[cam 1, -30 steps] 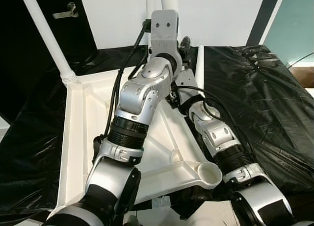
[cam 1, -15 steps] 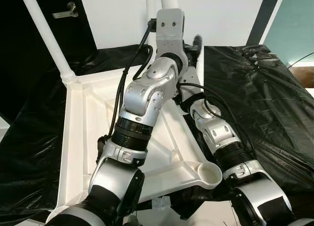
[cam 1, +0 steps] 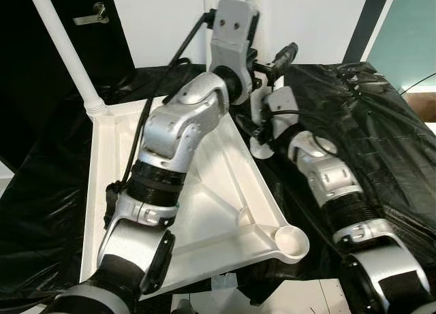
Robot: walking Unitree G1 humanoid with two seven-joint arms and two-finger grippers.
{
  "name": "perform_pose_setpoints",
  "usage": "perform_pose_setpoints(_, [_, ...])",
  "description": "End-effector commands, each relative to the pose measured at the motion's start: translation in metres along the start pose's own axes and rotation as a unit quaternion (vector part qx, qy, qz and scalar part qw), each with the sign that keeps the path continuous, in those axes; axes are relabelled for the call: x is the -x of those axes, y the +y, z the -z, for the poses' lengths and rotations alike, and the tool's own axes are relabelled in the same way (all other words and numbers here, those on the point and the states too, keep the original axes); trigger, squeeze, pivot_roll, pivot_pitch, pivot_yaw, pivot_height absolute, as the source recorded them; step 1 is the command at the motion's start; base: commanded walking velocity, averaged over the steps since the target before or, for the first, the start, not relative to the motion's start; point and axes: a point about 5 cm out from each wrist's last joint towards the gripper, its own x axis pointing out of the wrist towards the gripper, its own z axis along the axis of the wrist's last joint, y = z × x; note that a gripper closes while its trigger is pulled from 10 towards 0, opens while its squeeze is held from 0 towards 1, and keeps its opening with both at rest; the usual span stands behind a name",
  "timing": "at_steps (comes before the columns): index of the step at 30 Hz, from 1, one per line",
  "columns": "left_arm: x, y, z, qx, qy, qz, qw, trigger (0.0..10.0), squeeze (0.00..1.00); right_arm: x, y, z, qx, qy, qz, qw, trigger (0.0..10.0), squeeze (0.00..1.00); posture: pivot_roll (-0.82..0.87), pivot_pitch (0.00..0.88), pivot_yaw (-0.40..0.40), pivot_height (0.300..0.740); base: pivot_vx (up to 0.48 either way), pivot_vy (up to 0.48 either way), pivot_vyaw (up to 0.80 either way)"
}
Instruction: Building children table
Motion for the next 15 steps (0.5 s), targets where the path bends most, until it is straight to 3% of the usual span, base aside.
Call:
perform_pose_setpoints(1, [0.004,-0.010,-0.003,0.007,0.000,0.093,0.996,10.0,0.00,0.002,0.004,-0.003,0.000,-0.013,-0.036,0.999,10.0,0.00,0.09,0.009,0.021,0.740,0.000,0.000,0.00])
perform_pose_setpoints(9, [0.017,-0.014,-0.007,-0.006,0.007,0.190,0.982,10.0,0.00,0.022,0.011,-0.005,-0.009,-0.008,-0.200,0.980,10.0,0.00,0.08,0.006,0.023,0.740,0.000,0.000,0.00])
perform_pose_setpoints(15, [0.022,-0.013,-0.010,-0.008,0.006,0.212,0.977,10.0,0.00,0.027,0.008,-0.004,-0.003,0.003,-0.228,0.974,10.0,0.00,0.08,0.004,0.023,0.740,0.000,0.000,0.00])
